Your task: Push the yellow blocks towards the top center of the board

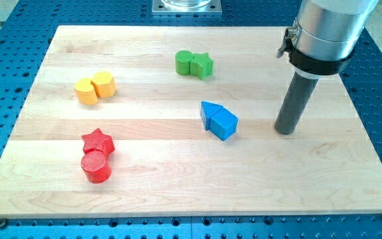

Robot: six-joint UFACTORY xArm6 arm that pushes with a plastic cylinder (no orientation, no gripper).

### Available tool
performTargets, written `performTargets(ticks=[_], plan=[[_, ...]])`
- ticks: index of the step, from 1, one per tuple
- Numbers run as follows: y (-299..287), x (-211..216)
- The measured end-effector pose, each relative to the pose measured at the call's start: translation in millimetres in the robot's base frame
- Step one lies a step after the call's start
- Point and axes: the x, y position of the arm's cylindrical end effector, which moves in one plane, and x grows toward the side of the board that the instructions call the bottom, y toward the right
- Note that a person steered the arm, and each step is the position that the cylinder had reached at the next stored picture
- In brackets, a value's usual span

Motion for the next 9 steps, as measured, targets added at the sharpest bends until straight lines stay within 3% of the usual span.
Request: performTargets(ticks=[2,3,5,7,8,9], plan=[[-4,-1],[-42,14],[-56,26],[-190,40],[-228,30],[-278,-15]])
